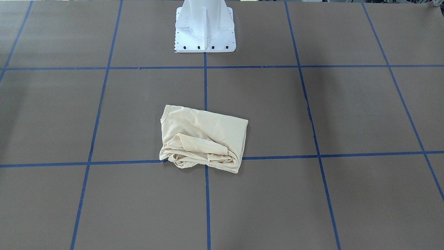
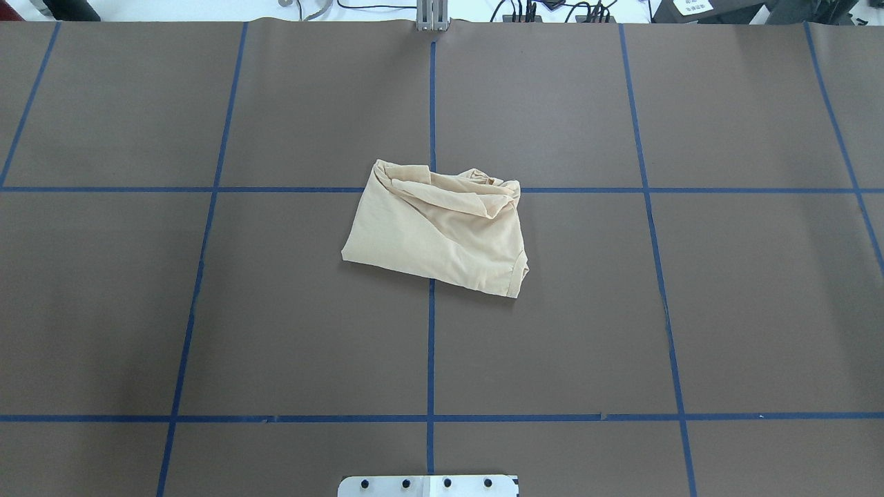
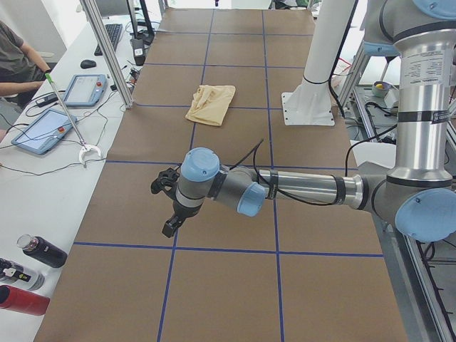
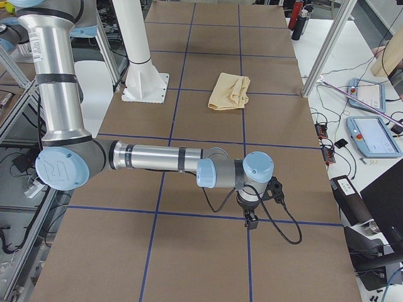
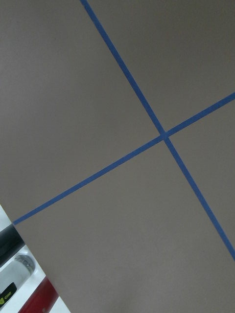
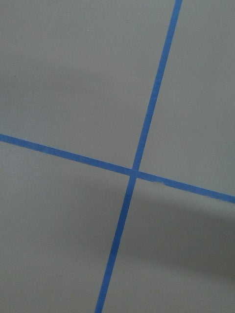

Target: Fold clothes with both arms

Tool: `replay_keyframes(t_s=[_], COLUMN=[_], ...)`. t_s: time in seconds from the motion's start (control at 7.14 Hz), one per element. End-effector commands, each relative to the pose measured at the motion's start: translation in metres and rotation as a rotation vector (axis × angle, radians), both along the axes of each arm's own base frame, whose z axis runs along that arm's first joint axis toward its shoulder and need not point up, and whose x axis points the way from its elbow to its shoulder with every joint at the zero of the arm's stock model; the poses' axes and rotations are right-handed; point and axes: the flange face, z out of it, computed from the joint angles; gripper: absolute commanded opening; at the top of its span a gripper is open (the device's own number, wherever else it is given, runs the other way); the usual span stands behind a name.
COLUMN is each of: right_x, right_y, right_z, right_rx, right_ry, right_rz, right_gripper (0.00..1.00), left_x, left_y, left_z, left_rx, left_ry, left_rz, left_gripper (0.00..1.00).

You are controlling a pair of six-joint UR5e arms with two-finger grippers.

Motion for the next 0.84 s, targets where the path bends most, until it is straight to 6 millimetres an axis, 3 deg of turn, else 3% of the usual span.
replay_keyframes(t_s=[0.0, 0.28, 0.56, 0.7], right_x=[-0.010, -0.037, -0.032, -0.025], right_y=[-0.002, -0.018, -0.034, -0.031], right_z=[-0.005, -0.029, -0.058, -0.070], right_rx=[-0.057, -0.127, -0.205, -0.205], right_ry=[-0.039, -0.077, -0.074, -0.074], right_rz=[0.054, 0.073, 0.087, 0.091], right_gripper=[1.00, 1.00, 1.00, 1.00], left_x=[-0.004, -0.004, -0.004, -0.004], left_y=[-0.002, -0.001, 0.004, 0.007], left_z=[-0.009, -0.035, -0.032, -0.024], left_rx=[-0.040, -0.120, -0.129, -0.142], left_ry=[0.026, 0.055, 0.060, 0.059], left_rz=[-0.005, -0.071, -0.077, -0.077], left_gripper=[1.00, 1.00, 1.00, 1.00])
